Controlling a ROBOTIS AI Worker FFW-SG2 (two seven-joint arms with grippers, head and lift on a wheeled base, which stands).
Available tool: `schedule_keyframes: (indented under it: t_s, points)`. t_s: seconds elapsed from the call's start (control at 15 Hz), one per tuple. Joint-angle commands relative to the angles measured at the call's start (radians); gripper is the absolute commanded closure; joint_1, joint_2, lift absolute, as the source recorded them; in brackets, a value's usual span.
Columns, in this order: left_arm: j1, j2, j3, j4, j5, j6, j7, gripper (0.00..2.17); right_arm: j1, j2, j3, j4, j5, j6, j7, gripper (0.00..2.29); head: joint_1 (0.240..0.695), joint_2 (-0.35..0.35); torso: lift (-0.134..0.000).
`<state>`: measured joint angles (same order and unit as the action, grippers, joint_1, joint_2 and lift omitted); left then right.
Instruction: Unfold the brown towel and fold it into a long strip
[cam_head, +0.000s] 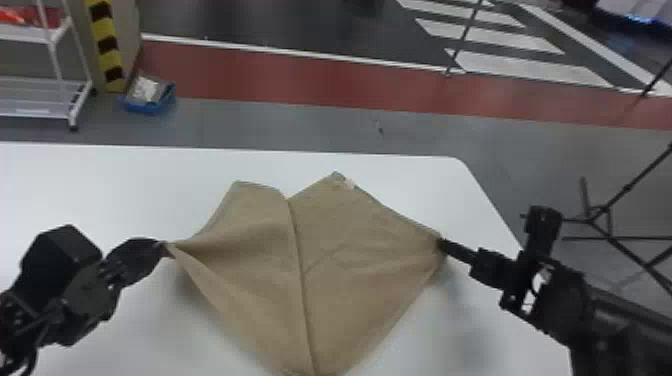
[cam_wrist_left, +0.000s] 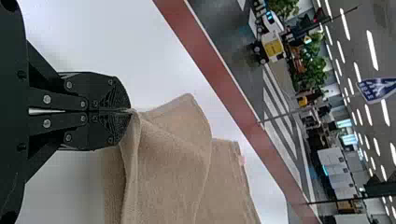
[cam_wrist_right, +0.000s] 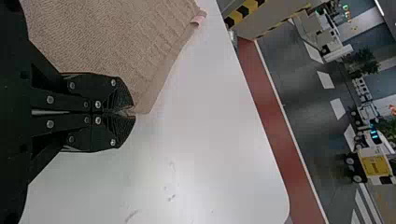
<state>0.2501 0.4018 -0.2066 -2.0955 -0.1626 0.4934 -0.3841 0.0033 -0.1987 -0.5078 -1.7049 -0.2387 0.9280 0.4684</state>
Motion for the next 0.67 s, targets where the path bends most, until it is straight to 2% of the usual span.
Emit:
schedule_keyframes:
  t_s: [0.0, 0.13, 0.2, 0.27, 0.4, 0.47, 0.6]
  points:
    - [-0.011, -0.035, 0.049, 0.032, 0.000, 0.000, 0.011, 1.95, 0.099, 0.008, -0.037, -0.094, -0.013, 0.004, -0.005, 1.53, 0.695, -0.306, -0.123]
    - [-0.011, -0.057, 0.102, 0.043, 0.011, 0.000, 0.021, 1.95, 0.156, 0.053, -0.067, -0.165, -0.013, 0.007, -0.010, 1.52, 0.695, -0.310, -0.123]
    - [-0.009, -0.060, 0.122, 0.045, 0.018, 0.000, 0.033, 1.95, 0.188, 0.074, -0.081, -0.216, -0.018, 0.016, -0.010, 1.42, 0.695, -0.300, -0.123]
    - [-0.009, -0.061, 0.139, 0.045, 0.025, 0.000, 0.048, 1.95, 0.238, 0.096, -0.092, -0.286, -0.018, 0.029, -0.008, 1.03, 0.695, -0.291, -0.123]
    - [-0.009, -0.069, 0.164, 0.046, 0.031, 0.000, 0.070, 1.95, 0.299, 0.107, -0.100, -0.372, -0.008, 0.053, -0.005, 0.14, 0.695, -0.266, -0.123]
    - [-0.009, -0.072, 0.174, 0.049, 0.035, 0.000, 0.070, 1.95, 0.325, 0.107, -0.098, -0.406, 0.024, 0.053, -0.004, 0.03, 0.695, -0.246, -0.123]
    - [-0.003, -0.074, 0.191, 0.049, 0.035, 0.000, 0.065, 1.95, 0.357, 0.105, -0.092, -0.459, 0.140, 0.050, 0.012, 0.03, 0.695, -0.238, -0.123]
